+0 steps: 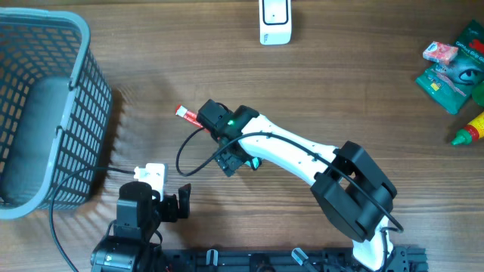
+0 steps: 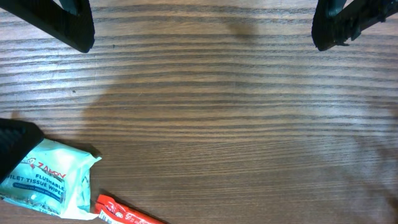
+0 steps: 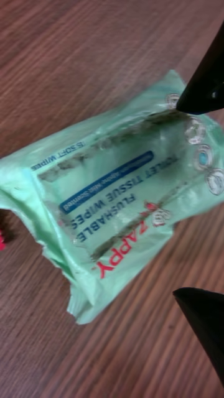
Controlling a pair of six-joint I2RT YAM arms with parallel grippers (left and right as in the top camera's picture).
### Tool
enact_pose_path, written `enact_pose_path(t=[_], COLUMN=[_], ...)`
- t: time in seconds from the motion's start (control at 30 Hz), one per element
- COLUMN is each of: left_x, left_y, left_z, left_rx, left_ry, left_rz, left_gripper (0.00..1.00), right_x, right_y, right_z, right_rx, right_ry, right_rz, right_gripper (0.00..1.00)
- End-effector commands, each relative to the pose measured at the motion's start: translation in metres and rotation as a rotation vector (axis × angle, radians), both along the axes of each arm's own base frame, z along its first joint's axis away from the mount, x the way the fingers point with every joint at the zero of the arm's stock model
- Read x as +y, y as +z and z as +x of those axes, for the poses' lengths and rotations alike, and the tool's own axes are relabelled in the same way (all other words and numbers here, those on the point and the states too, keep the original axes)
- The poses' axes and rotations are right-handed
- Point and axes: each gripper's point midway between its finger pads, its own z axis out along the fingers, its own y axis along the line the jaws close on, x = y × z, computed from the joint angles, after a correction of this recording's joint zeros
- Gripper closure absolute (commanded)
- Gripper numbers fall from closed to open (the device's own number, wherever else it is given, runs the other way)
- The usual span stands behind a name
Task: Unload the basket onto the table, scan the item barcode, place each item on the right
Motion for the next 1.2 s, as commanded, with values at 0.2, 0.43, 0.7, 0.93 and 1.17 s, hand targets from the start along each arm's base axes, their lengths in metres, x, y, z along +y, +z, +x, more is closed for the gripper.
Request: enact_pose_path(t=[0.2,0.43,0.7,0.93,1.17], left_x=[0.001,0.001,0.001,0.001,0.001], left_y=[0.000,0.000,0.000,0.000,0.000], left_z=[0.000,0.000,0.000,0.000,0.000], left_rx=[-0.003,-0.003,-0.003,-0.003,-0.003], left_ry=[0.003,0.003,0.003,0.003,0.003], left_rz=[0.005,0.005,0.005,0.005,0.005], left_gripper=[0.00,0.00,0.00,0.00,0.00], right_x=[-0.011,0.005,0.014,0.005,-0.011], right_y=[-0.001,0.005,0.000,-0.024,-0.044], right_z=[0.009,-0.004,-0.006,-0.011,-0.015], right_rx=[-0.157,-0.241,-0.258,-0.254,-0.229], right_ry=[0.064,0.144,0.161,0.213,0.195], right_rz=[-0.120,-0.164,-0.140,-0.152,-0.154], right_gripper=[0.32,0.38,0.38,0.33,0.54])
